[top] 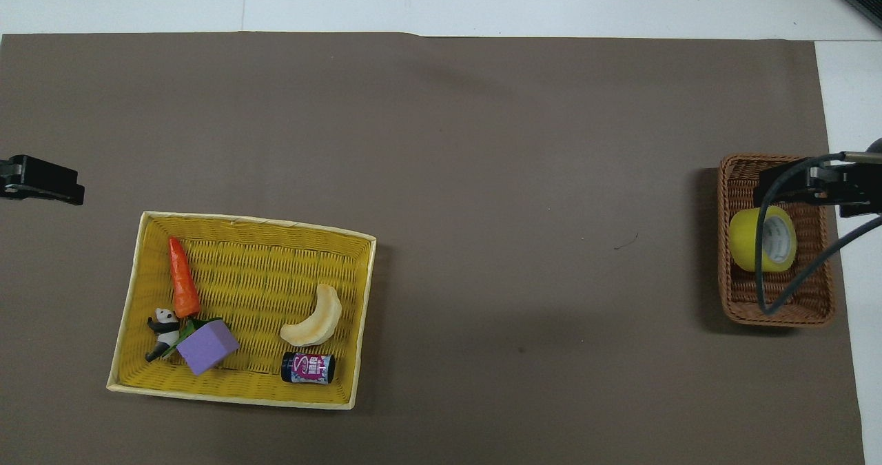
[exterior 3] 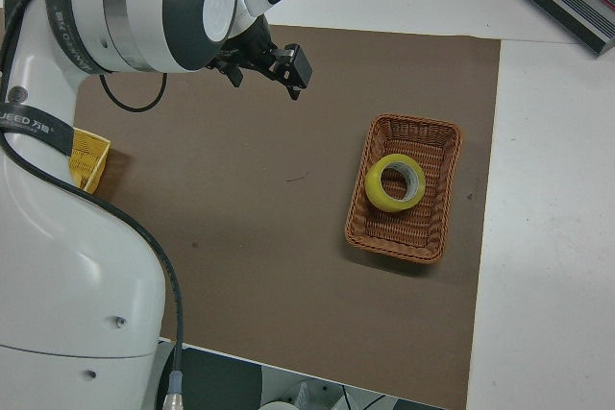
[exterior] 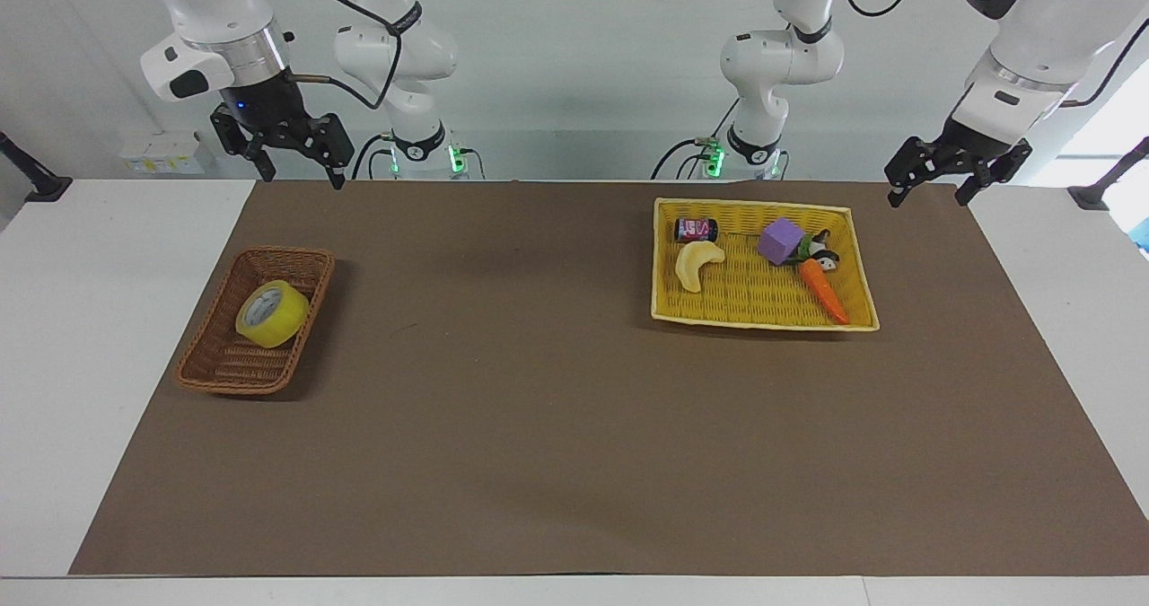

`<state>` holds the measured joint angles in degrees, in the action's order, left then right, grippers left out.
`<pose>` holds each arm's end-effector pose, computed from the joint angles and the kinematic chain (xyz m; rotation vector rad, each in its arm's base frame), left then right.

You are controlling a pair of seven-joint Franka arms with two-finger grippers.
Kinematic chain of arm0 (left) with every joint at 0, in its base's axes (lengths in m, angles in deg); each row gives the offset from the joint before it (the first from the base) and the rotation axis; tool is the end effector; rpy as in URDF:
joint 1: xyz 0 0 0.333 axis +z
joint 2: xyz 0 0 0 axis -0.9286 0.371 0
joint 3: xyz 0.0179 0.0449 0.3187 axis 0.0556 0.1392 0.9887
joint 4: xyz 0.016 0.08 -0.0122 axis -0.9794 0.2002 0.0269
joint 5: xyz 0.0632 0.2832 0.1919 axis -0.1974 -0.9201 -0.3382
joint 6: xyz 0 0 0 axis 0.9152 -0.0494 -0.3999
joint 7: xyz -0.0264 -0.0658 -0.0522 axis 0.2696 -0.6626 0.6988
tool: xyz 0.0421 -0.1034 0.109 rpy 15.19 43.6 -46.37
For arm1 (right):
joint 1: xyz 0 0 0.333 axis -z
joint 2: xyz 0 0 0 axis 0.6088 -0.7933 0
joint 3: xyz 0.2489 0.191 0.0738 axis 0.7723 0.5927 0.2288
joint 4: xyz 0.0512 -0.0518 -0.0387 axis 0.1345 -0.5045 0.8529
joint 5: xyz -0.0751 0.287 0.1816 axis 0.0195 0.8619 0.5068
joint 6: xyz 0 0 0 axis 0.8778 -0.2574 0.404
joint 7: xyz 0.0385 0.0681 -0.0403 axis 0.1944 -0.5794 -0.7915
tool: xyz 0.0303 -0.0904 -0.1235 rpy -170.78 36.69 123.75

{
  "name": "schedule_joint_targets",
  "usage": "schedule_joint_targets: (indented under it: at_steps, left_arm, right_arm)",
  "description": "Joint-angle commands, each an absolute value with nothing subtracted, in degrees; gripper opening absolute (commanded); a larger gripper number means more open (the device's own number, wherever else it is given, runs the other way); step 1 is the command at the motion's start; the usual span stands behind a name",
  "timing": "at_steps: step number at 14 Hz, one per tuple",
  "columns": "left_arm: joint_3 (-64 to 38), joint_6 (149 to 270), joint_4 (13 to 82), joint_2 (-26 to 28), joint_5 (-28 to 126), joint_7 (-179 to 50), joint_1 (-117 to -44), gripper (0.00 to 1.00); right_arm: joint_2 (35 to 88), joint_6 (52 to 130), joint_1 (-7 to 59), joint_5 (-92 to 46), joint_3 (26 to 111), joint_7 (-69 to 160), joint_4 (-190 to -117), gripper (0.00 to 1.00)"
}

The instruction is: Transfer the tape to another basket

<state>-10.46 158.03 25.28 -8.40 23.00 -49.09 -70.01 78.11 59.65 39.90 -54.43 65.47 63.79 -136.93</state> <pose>0.5037 -0.0153 0.5968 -3.1321 0.0594 0.0148 0.4942 0.0147 0.6104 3.1188 -0.2300 0.0133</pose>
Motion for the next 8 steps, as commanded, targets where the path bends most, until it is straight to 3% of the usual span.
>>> schedule_joint_targets:
  at_steps: [1,4,8]
  left_arm:
    - [-9.9,156.7,24.6,-8.6,22.5,-48.7,-70.6,1.00]
    - [-9.9,156.7,24.6,-8.6,22.5,-48.7,-70.6,1.00]
    - [-9.9,156.7,24.6,-8.6,22.5,-48.7,-70.6,1.00]
  right_arm:
    - [80.2,59.1,40.9,-53.0,65.8,63.5,-139.6,1.00]
    - [83.6,60.0,38.2,-53.9,66.3,64.4,-144.3,1.00]
    - [83.9,59.5,37.1,-52.9,65.7,68.4,-142.1,1.00]
